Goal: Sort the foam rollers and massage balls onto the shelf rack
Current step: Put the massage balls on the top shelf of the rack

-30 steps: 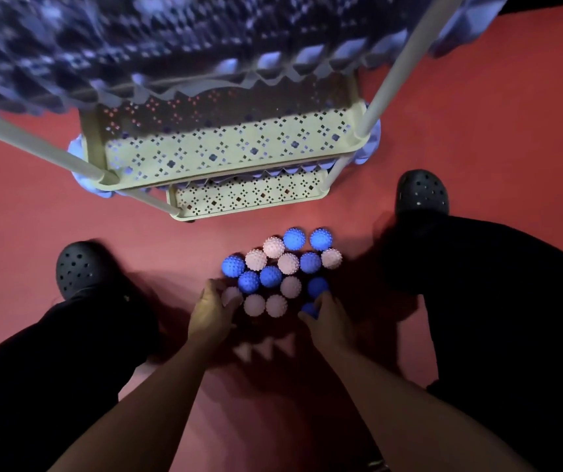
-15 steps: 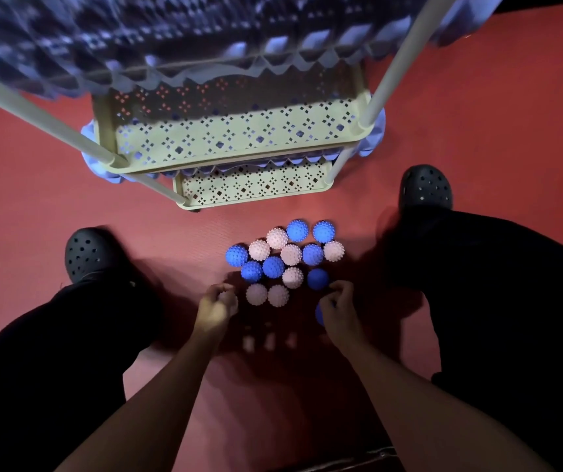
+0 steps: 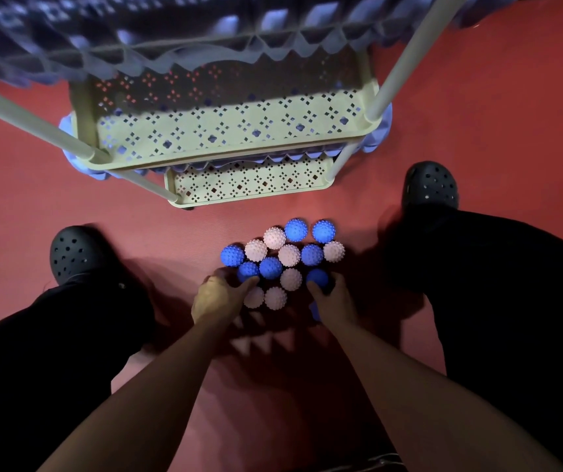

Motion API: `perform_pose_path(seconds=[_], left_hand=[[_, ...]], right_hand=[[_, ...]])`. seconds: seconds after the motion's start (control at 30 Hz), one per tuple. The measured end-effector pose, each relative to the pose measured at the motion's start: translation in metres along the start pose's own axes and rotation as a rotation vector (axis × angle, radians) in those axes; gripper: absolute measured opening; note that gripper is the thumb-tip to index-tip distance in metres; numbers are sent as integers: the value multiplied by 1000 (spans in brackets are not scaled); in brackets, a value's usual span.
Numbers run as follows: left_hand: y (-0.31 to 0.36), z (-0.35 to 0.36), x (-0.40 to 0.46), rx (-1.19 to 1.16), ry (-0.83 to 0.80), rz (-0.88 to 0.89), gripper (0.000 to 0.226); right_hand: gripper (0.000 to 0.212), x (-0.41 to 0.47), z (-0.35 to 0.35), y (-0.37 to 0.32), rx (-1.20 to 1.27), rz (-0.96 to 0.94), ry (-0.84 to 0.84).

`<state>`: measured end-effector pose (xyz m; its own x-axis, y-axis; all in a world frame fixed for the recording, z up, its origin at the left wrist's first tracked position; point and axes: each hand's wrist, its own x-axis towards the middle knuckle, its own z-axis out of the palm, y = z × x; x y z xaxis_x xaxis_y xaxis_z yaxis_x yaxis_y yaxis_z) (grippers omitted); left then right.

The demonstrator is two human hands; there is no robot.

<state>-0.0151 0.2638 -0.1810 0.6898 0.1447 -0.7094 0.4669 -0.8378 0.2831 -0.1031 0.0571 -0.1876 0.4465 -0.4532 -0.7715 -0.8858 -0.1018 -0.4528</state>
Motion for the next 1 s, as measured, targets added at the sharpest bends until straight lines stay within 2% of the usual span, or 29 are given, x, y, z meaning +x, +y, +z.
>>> perform_pose_path(seconds=[0.1,0.2,0.27,0.33,0.37,0.53,0.63,0.8,0.9,1.0], left_hand=[[-1,1,7,-26,-42,-2,81],[-2,5,11,-88,-74,39,61],[-4,6,13,-159,-101,44,48],[-7,6,10,-243,-119,22,51],[-9,5,7,-304,-122,-2,54],[0,-20,-38,-632,-184,2,40],[17,-52,-73,-791,-256,75,46],[47,-114,-145,-984,-255,143,49],[67,-153,-204,-1055,-330,167,23],[80,-190,-257,-1156,-380,203,20]], right_hand=[[54,7,2,4,69,0,-4],[49,8,3,6,108,34,-31],[62,9,2,9,159,66,-54],[81,13,3,20,216,103,-72],[84,10,1,21,239,121,-105],[41,-34,-24,-12,300,129,-192],[26,-63,-42,-38,389,71,-205],[24,-136,-77,-93,606,7,-344],[35,-184,-99,-124,702,-86,-405],[39,-238,-123,-159,779,-152,-439]])
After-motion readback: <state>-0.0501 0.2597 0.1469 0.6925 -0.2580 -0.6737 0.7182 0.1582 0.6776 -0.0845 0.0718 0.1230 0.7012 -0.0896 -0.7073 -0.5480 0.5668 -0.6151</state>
